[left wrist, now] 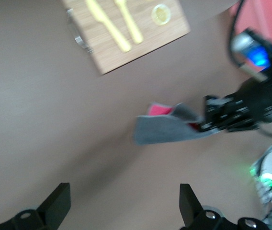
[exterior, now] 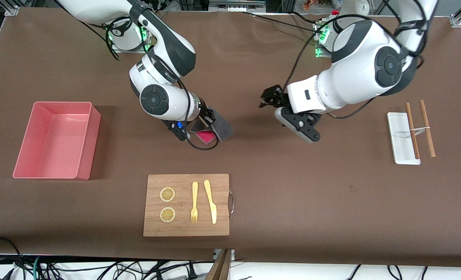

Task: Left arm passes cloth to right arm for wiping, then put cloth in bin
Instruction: 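Open the left gripper and withdraw it while the right gripper holds the cloth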

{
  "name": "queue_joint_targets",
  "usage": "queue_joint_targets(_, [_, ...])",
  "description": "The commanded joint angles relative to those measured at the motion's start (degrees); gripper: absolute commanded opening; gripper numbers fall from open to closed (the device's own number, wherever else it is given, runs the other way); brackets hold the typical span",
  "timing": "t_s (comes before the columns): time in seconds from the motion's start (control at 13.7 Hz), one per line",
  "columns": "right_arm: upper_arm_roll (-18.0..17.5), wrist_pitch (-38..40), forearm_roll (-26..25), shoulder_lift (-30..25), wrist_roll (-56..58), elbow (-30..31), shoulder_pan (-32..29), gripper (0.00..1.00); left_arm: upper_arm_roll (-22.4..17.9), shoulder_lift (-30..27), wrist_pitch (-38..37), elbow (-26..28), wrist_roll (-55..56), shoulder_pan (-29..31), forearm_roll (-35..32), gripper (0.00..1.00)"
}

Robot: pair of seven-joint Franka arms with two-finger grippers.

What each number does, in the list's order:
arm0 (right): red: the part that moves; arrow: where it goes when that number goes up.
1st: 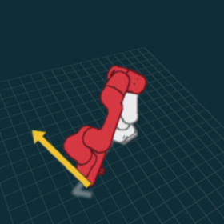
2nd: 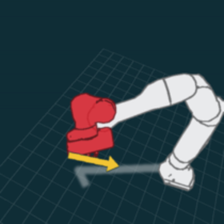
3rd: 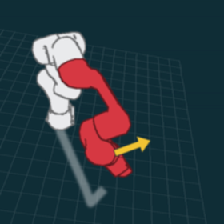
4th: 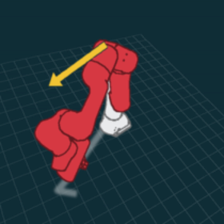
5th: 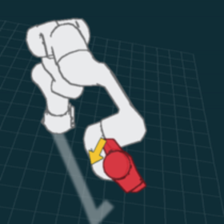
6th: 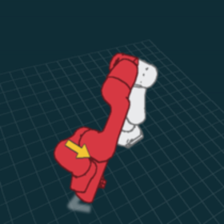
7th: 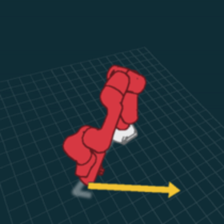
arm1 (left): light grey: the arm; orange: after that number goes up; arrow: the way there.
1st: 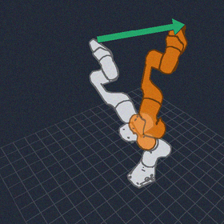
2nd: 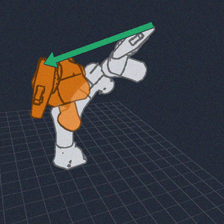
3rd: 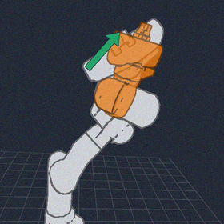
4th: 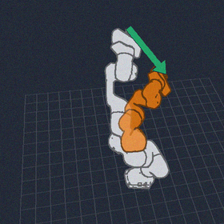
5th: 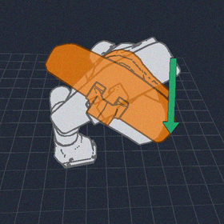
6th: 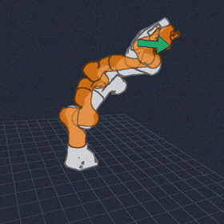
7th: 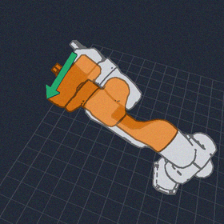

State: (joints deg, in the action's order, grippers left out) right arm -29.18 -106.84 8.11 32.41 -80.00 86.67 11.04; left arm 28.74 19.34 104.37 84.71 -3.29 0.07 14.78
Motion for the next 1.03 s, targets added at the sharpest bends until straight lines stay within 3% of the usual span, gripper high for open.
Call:
queue_joint_targets(0.0, [1.0, 1.2, -0.1, -0.3, 6.7, 2.6, -2.2, 0.00, 0.1, -4.0, -7.2, 0.5, -0.3, 1.9, -9.6, 1.00])
queue_joint_targets(0.15, [6.2, 1.3, -0.4, -0.3, 15.2, 4.8, -2.5, 0.00, 0.1, -5.5, -11.7, 0.5, -0.4, 3.3, -16.5, 1.00])
queue_joint_targets(0.29, [11.0, 1.4, -0.4, -0.2, 22.5, 5.7, -2.7, 0.00, 0.0, -6.0, -14.4, 0.0, -0.9, 7.1, -19.3, 1.00])
queue_joint_targets(0.44, [15.4, 2.5, -0.5, -0.2, 30.2, 5.7, -2.7, 0.00, 0.3, -5.8, -14.6, -2.7, -0.8, 11.5, -20.0, 1.00])
queue_joint_targets(0.66, [21.9, 5.1, -0.5, -0.6, 41.9, 5.3, -3.0, 0.00, 0.0, -5.7, -14.7, -3.3, -0.4, 12.1, -21.2, 1.00])
queue_joint_targets(0.95, [29.2, 8.3, -2.8, -2.2, 55.6, 5.0, -3.8, 0.00, -0.3, -7.9, -22.4, -2.5, 7.7, 13.5, -21.3, 1.00])
